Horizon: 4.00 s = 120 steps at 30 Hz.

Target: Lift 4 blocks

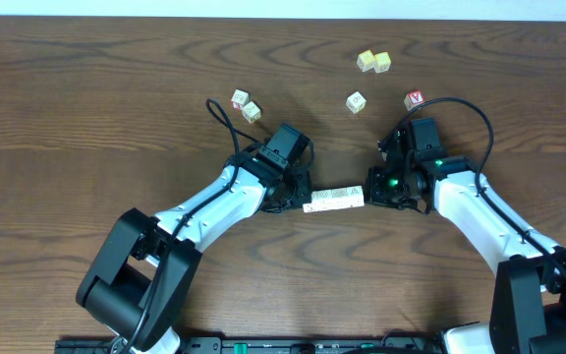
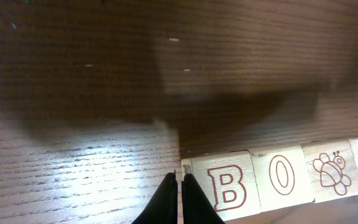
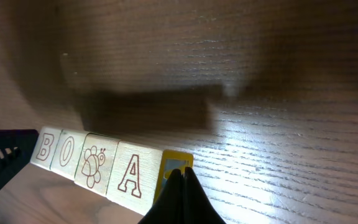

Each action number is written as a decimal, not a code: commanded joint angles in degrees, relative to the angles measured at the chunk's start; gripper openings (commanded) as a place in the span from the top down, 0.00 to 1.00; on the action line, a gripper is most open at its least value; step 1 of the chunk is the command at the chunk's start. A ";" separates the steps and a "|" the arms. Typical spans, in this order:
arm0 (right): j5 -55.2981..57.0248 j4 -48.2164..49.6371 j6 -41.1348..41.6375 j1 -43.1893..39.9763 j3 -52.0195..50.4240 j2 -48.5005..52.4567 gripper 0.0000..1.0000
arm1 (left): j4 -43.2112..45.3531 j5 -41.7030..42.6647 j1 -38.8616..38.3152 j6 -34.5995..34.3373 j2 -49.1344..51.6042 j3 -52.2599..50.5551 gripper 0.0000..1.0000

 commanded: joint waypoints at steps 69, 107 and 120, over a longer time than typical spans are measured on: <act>-5.75 9.86 4.50 2.97 -7.74 0.11 0.99 | 2.38 3.98 -4.79 -0.07 4.46 1.79 0.93; 20.87 -27.85 7.76 -3.28 10.14 -4.92 0.99 | -20.61 -19.61 2.64 0.13 -16.70 4.02 0.92; 17.27 -42.27 9.66 -0.13 10.47 -26.21 0.01 | -27.69 -19.58 8.79 0.13 -36.00 4.00 0.26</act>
